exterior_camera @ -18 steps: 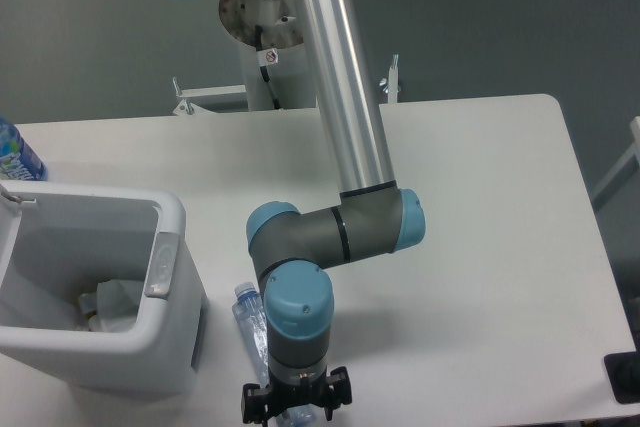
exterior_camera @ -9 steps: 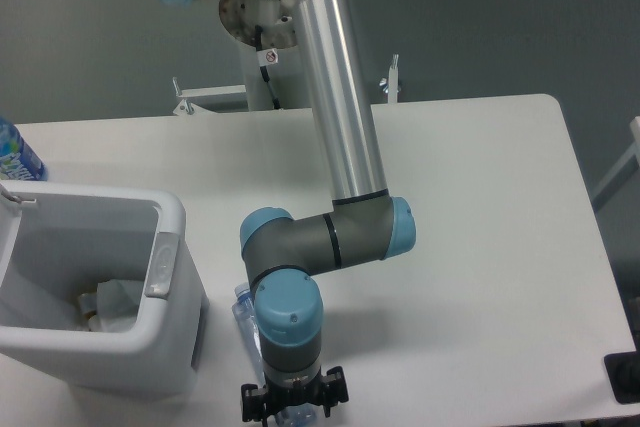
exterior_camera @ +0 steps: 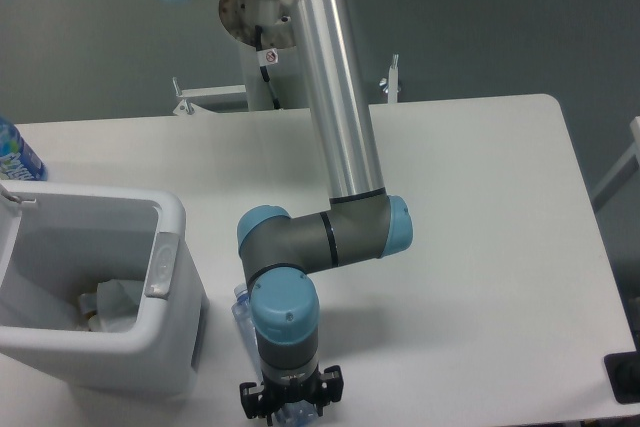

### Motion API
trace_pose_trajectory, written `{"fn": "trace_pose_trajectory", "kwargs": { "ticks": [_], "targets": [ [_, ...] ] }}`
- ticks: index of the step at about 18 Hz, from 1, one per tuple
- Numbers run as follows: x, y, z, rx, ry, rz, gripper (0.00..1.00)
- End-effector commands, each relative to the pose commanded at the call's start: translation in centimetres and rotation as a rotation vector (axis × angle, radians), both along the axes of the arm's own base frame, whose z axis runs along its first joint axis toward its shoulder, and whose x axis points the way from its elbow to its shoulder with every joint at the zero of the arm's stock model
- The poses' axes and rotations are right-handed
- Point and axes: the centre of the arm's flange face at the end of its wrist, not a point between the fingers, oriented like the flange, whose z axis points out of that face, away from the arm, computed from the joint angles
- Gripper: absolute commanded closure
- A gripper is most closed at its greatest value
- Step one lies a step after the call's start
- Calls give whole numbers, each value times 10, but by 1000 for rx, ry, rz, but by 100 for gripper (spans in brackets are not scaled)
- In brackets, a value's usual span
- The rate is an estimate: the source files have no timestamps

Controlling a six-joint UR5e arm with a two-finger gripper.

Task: Place the trash in the trash can
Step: 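Close the gripper around the bottle's middle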

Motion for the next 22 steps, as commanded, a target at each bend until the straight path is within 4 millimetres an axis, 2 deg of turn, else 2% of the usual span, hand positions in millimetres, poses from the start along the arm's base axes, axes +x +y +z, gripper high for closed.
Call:
{"fn": "trace_pose_trajectory", "kwargs": {
  "ticks": [1,2,10,12,22],
  "targets": [
    [0,0,1,1,1,0,29],
    [0,0,2,1,1,-1,30],
    [2,-2,-1,-4,-2,-1,30],
    [2,-2,2,-1,-1,-1,33],
    [1,-3,13,7,16,-28,33]
  ]
}}
